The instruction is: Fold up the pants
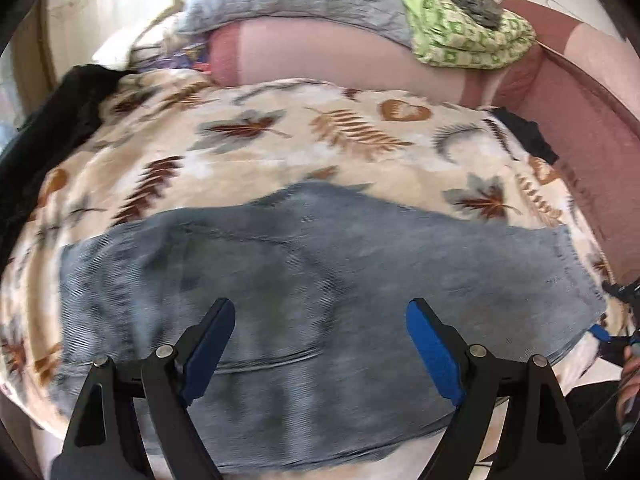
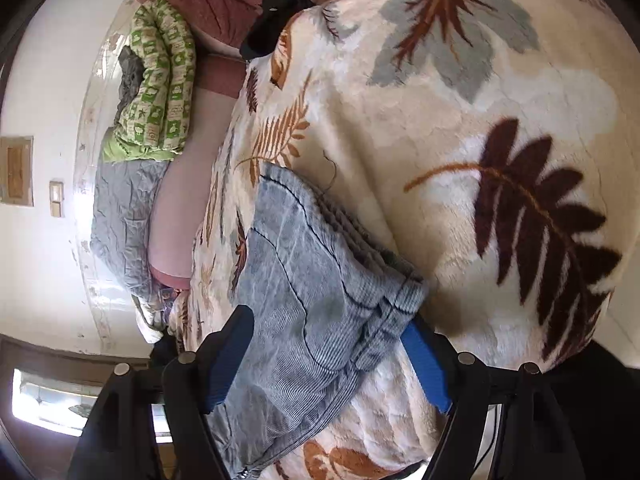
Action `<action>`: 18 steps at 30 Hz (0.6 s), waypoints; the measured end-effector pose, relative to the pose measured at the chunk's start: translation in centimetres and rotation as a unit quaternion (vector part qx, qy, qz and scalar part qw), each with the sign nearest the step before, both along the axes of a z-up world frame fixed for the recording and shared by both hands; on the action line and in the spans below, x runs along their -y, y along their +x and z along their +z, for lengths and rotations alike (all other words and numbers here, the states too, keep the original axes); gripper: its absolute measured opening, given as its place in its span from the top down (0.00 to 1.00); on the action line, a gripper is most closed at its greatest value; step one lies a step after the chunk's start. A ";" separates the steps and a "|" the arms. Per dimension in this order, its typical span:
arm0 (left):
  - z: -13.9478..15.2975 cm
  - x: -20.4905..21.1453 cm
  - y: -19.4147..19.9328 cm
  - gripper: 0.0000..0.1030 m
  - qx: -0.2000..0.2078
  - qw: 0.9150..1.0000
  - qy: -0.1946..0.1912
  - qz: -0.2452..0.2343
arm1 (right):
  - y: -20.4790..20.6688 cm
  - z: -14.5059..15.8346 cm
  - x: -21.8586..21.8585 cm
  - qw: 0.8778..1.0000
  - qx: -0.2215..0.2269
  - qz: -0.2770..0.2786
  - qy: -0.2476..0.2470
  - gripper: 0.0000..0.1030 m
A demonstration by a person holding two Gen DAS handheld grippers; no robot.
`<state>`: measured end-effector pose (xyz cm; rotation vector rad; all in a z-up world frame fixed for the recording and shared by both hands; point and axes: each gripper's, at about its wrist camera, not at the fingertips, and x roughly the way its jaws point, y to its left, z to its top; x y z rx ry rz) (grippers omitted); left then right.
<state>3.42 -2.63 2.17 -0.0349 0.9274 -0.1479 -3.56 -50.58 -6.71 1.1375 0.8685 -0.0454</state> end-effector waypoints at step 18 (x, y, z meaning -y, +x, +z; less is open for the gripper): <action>-2.4 9.2 -0.7 0.11 -0.027 0.991 0.057 -0.121 | 0.2 8.9 -3.2 0.982 0.058 0.062 -0.167 0.43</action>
